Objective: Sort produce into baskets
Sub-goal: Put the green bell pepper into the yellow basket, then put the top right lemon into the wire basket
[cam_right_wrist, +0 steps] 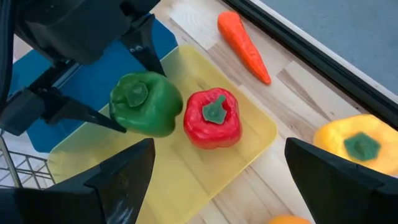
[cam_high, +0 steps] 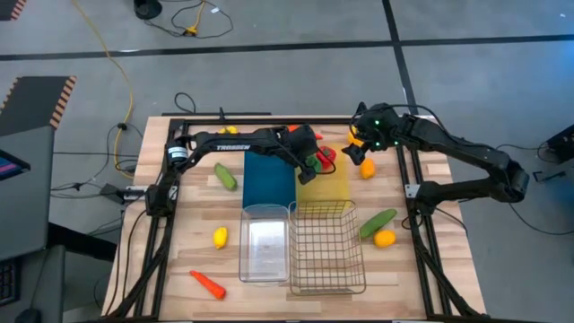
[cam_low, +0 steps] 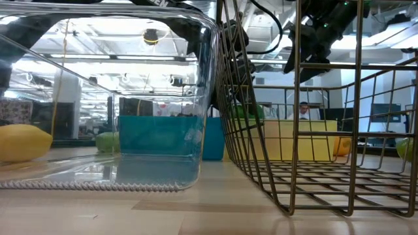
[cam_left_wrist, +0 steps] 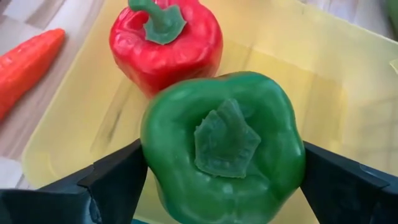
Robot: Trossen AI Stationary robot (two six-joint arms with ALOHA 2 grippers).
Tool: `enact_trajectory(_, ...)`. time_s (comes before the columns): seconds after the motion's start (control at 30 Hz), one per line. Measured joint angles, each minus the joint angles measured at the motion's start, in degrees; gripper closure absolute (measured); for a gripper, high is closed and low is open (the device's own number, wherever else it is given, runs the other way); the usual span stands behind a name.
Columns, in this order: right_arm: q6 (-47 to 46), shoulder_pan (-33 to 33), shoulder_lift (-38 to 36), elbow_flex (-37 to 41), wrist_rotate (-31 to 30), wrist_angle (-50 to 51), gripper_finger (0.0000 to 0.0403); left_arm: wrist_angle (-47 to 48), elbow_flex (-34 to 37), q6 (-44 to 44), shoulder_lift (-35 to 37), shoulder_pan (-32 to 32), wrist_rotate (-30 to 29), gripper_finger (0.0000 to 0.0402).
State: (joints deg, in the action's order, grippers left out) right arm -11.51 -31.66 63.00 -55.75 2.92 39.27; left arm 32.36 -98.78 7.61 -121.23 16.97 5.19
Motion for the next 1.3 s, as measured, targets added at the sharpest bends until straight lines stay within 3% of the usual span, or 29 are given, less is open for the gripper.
enact_trajectory(0.2, 0.0, 0.0, 0.0, 0.0, 0.0, 0.1, 0.0018, 0.3, 0.0, -4.1, 0.0, -0.1, 0.1, 0.0005)
enact_trajectory(0.47, -1.8, 0.0, 0.0, 0.0, 0.0, 4.6, 0.0018, 1.6, 0.0, -2.8, 0.4, 0.0, 0.5, 0.0006)
enact_trajectory(0.7, -3.5, -0.2, 0.0, 0.0, -0.4, 10.3, 0.0018, 7.2, 0.0, -6.6, 4.8, 0.9, -0.6, 0.0006)
enact_trajectory(0.97, -8.6, -1.2, 0.5, 0.0, -12.2, 17.2, 0.0018, 15.5, 0.0, -9.9, 11.2, 1.4, -4.0, 0.0006)
enact_trajectory(1.17, -11.0, -0.4, 0.6, 1.6, -12.9, 17.4, 0.0018, 19.4, 1.0, -10.0, 16.1, 2.7, -4.2, 0.0006)
enact_trajectory(1.3, -13.9, 0.9, 0.8, 7.3, -13.7, 14.8, 0.0018, 20.5, 6.4, -7.9, 21.2, 3.5, -6.2, 0.0006)
